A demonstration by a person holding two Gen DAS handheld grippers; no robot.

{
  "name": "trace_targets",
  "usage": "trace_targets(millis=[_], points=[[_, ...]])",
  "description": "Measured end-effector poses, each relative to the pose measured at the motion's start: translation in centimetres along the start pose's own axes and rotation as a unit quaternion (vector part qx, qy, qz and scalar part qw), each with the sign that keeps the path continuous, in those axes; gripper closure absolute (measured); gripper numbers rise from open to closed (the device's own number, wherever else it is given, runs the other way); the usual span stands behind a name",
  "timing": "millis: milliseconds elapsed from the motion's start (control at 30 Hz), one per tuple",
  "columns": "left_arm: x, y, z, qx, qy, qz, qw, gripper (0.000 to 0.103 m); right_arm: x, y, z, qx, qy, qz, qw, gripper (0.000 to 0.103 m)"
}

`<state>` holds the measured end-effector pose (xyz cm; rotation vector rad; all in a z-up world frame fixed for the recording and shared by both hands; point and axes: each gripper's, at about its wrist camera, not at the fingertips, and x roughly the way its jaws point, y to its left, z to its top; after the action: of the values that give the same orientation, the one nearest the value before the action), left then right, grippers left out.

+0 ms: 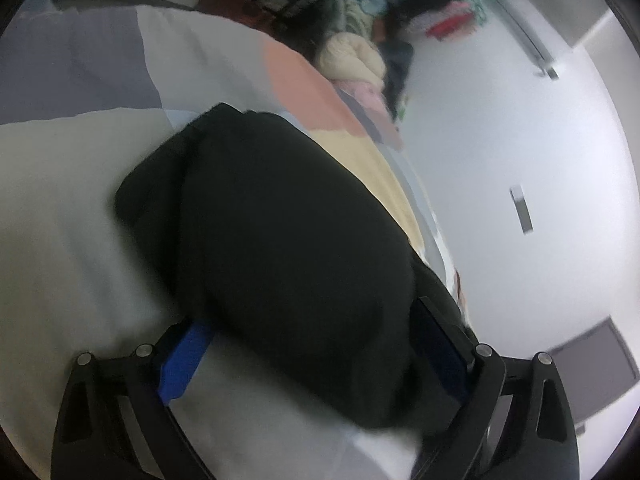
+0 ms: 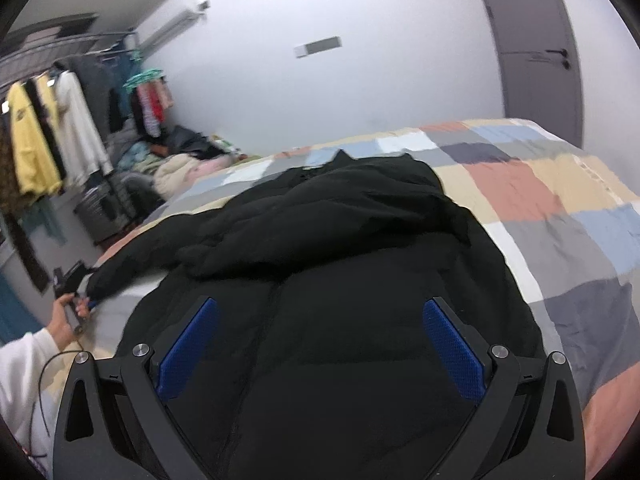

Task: Fold large clothes
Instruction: 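Grasp the cuff of the other sleeve with the left gripper, then lift the held sleeve and carry it across the jacket body toward the right gripper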

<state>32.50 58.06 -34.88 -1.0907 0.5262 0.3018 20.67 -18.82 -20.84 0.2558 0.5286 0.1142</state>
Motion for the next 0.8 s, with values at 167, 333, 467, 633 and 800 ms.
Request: trace_targets(millis=[167, 333, 467, 633, 800], points=[[1.9, 0.3, 2.3, -0.014, -0.026, -0.001, 0.9996, 0.031, 1.1, -0.6, 0.5, 0.018, 0.003, -0.025, 1.000, 0.000], [2.5, -0.8, 4.0, 0.009, -0.031, 0.006, 0.9995, 0.062, 1.4, -0.7, 0.4, 0.012, 0.013, -0.041, 0.999, 0.000], [1.4, -3.3, 4.9, 0.054, -0.033, 0.030, 0.9975, 0.082, 1.0, -0.1, 0.7, -0.002, 0.005, -0.043, 0.999, 0.000], [-2.0, -7.6, 6.0, 0.102, -0.056, 0.064, 0.9912, 0.090, 0.3, 0.9, 0.6, -0.033, -0.004, -0.044, 0.998, 0.000], [-5.0, -12.8, 5.7, 0.164, -0.059, 0.084, 0.9812, 0.093, -1.1, 1.4, 0.9, -0.049, -0.012, -0.037, 0.998, 0.000]])
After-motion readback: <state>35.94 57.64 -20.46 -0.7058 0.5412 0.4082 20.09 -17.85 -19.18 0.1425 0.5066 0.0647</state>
